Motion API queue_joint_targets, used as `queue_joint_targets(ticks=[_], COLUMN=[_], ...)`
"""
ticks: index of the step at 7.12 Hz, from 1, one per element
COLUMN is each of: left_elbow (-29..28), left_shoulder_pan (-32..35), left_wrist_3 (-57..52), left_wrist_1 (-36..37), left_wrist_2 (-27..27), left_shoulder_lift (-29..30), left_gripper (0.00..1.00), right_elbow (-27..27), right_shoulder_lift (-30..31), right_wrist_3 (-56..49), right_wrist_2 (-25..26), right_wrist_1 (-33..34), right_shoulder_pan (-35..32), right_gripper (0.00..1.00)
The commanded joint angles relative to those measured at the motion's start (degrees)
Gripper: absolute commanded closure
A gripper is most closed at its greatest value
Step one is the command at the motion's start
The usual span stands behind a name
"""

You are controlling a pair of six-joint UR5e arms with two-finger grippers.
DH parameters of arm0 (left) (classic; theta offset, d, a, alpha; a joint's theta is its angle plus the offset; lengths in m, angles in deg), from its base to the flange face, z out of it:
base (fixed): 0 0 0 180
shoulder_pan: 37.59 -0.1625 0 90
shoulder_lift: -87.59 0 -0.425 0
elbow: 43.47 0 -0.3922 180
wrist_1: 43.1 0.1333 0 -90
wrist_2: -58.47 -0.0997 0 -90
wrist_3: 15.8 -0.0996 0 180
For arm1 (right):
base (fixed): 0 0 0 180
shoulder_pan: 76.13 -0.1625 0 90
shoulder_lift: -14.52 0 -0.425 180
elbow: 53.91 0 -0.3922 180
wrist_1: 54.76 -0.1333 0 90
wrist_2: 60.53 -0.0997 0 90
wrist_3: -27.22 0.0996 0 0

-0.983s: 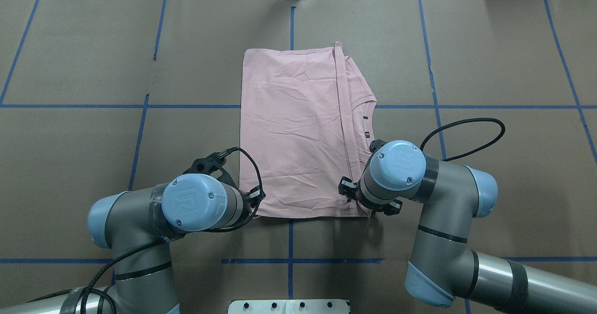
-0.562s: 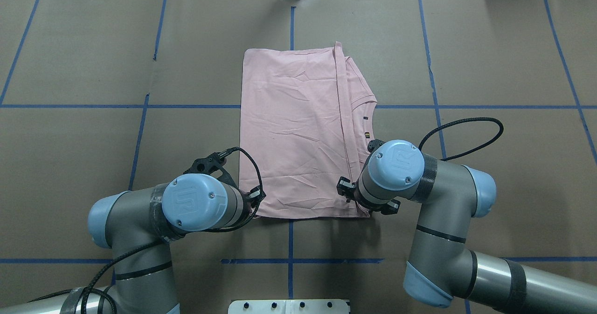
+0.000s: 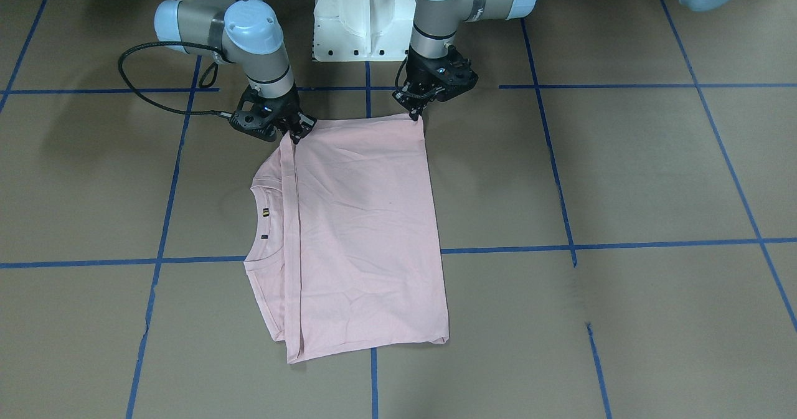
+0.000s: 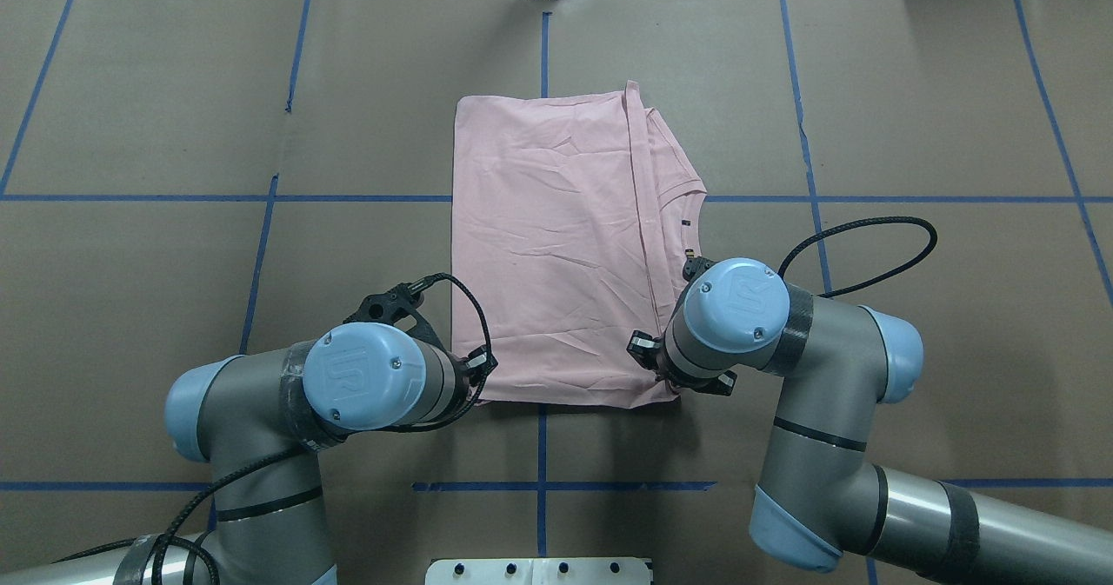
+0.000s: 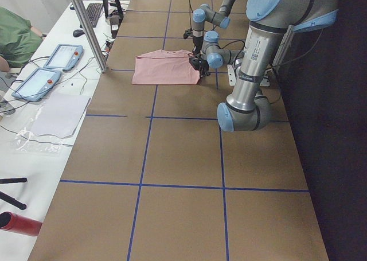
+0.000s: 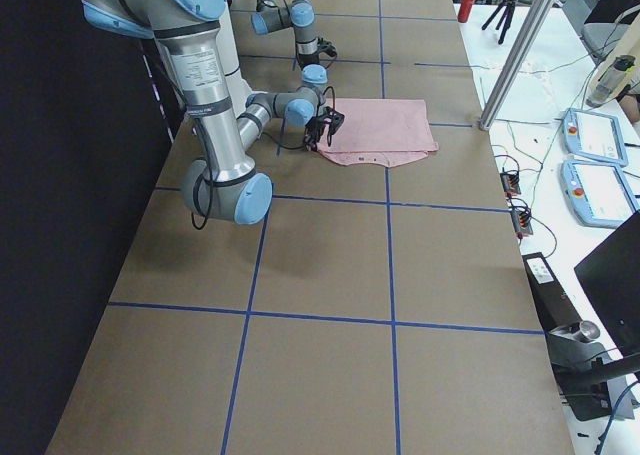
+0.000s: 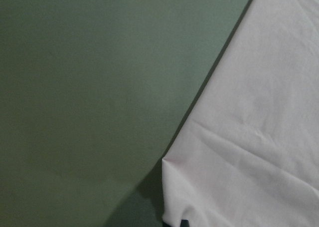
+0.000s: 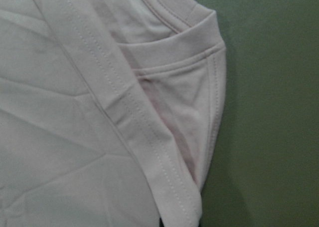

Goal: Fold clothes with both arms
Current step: 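Grasp both near corners of the shirt with left and right grippers, then lift the near edge with both grippers and fold it away from the robot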

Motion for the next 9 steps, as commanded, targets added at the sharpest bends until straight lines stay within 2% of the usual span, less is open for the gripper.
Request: queue_joint_targets(ticks=[1, 3, 5, 7, 9], left_elbow=[0.4, 3.0, 5.5, 11.1, 15.8], left_shoulder_pan=[0.0, -0.1, -1.2, -4.5, -5.7], left_wrist_3=[-0.1, -0.1, -0.1, -0.1, -0.1], left_wrist_1=[0.0, 1.9, 4.1, 10.2, 12.5], left_wrist_2=[0.0, 0.1, 0.1, 0.1, 1.6], left_shoulder_lift=[0.1, -0.6, -0.7, -0.8, -2.4], left_gripper=[1.0, 1.0, 1.0, 1.0, 1.0], right_elbow=[0.4, 1.2, 5.7, 11.4, 14.1], right_shoulder_lift=[-0.2, -0.5, 0.5, 2.4, 4.4], right_wrist_3=[-0.2, -0.2, -0.1, 0.4, 0.4], right_wrist_2=[-0.1, -0.3, -0.8, -0.9, -0.9], right_wrist_1=[-0.1, 0.0, 0.0, 0.2, 0.2], right_shoulder_pan=[-0.1, -0.1, 0.5, 4.2, 5.0], right_gripper=[1.0, 1.0, 1.0, 1.0, 1.0])
